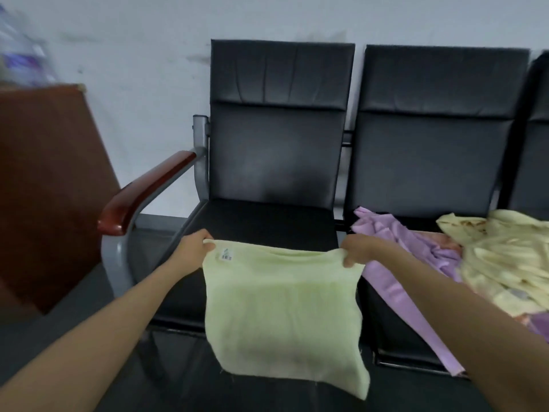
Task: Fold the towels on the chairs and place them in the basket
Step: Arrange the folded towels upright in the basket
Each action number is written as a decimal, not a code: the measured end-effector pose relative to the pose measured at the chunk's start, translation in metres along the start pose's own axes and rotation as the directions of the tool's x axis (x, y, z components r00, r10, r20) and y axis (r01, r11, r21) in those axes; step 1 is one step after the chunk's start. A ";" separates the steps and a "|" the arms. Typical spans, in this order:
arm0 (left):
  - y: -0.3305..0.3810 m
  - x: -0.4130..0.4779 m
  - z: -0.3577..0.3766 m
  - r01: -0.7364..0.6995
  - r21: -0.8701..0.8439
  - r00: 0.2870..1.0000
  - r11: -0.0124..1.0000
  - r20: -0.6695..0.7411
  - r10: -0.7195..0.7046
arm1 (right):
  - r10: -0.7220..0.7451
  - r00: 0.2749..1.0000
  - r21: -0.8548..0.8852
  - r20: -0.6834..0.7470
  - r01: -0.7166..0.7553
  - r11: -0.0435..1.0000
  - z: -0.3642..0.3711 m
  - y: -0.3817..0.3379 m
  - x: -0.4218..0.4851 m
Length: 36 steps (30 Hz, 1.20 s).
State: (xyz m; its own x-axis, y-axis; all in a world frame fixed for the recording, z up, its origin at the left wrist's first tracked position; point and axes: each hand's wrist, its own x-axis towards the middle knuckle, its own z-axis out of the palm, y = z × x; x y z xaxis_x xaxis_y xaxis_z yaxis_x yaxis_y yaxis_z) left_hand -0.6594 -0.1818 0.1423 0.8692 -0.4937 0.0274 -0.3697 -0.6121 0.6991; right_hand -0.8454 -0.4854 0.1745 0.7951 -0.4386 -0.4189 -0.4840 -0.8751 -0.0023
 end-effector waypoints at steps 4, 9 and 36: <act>0.031 -0.031 -0.030 -0.066 -0.005 0.995 0.998 -0.071 0.065 | 0.023 0.997 -0.042 -0.072 -0.026 0.999 -0.021 0.003 -0.050; 0.063 -0.068 -0.056 -0.150 -0.033 0.967 0.988 -0.215 0.140 | 0.049 0.911 -0.052 -0.410 -0.077 0.996 -0.049 0.004 -0.115; 0.101 -0.083 -0.059 -0.194 -0.214 0.937 0.957 -0.329 0.117 | -0.008 0.847 0.003 -0.531 0.011 1.000 -0.041 0.013 -0.141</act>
State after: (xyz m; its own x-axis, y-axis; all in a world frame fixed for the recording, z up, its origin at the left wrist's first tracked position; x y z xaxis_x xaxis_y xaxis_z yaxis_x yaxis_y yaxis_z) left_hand -0.7502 -0.1662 0.2527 0.8794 -0.3312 0.3420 -0.4524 -0.3580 0.8168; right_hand -0.9490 -0.4435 0.2704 0.8715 -0.4735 0.1276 -0.4763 -0.8792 -0.0101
